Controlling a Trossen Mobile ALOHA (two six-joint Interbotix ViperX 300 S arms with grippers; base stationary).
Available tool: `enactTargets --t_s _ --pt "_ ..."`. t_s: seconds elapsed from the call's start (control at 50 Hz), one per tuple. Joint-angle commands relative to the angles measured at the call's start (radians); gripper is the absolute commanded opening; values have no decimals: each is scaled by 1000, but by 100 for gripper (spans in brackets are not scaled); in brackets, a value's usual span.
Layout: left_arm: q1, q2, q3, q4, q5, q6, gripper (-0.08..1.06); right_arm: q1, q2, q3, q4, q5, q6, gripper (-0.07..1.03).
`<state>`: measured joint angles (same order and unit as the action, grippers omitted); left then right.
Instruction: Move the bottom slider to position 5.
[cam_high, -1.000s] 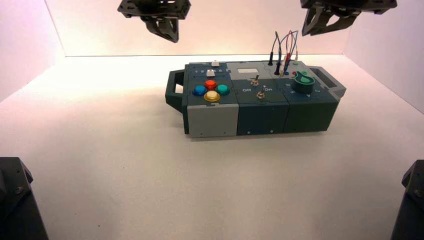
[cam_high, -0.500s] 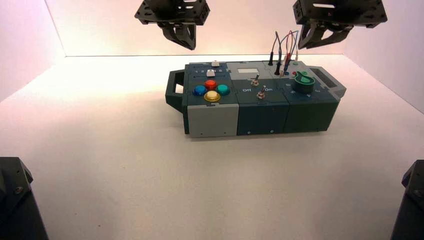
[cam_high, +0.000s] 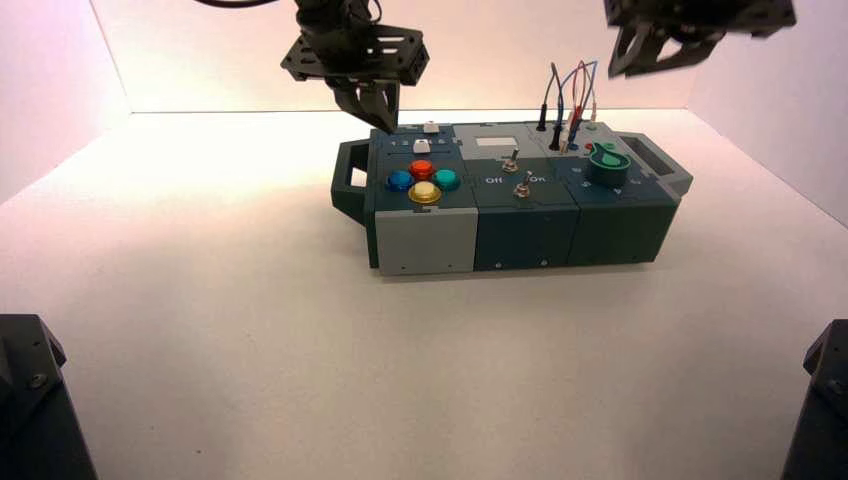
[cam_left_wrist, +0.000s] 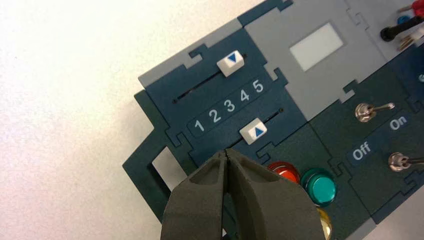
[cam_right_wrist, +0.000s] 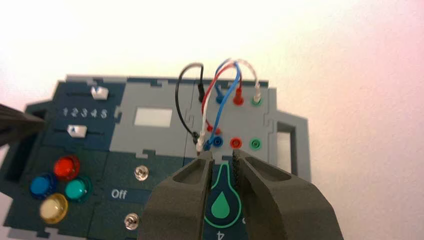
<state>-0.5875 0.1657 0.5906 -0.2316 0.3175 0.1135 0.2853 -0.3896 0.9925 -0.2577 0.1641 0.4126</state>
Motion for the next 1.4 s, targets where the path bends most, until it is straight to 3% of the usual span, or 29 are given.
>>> enactTargets --t_s 0.02,0.46,1.4 --pt "-12 -15 -31 0 -5 -3 -3 -15 -63 -5 -3 3 -3 24" --pt "-54 37 -77 -2 6 -14 -3 -40 -129 9 -2 14 -3 24" --pt "-32 83 -94 2 5 -15 -3 -64 -133 14 -28 14 -2 24"
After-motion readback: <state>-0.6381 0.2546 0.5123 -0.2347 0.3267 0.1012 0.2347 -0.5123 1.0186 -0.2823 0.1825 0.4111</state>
